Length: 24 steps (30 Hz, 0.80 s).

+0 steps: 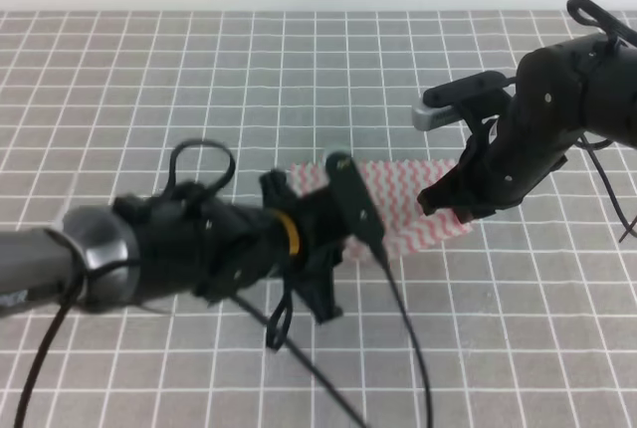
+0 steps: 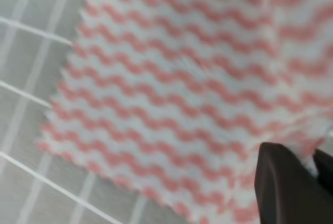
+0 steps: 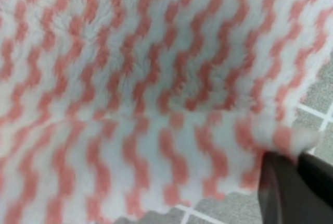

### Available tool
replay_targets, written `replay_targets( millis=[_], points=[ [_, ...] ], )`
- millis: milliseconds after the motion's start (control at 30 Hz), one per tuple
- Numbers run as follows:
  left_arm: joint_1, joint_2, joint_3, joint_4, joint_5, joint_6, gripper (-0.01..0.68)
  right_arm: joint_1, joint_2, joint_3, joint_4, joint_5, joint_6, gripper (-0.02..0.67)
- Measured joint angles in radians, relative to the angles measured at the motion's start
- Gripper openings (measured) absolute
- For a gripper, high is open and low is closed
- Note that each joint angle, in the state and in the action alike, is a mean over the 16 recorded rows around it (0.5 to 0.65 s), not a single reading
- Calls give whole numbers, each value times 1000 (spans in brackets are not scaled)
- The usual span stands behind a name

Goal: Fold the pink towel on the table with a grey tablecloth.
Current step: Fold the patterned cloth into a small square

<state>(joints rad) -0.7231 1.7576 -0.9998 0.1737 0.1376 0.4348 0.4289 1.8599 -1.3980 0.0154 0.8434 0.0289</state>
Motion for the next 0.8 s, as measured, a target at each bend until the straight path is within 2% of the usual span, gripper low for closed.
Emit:
replay_targets(
  millis=[433,800],
  points=[
    [60,93,-233,5,188,-96,-2,-1,0,0,-6,-33,2,-15],
    [69,184,-351,13,251,-110,-2,-3,14,-1,-11,-99,2,-15]
  ],
)
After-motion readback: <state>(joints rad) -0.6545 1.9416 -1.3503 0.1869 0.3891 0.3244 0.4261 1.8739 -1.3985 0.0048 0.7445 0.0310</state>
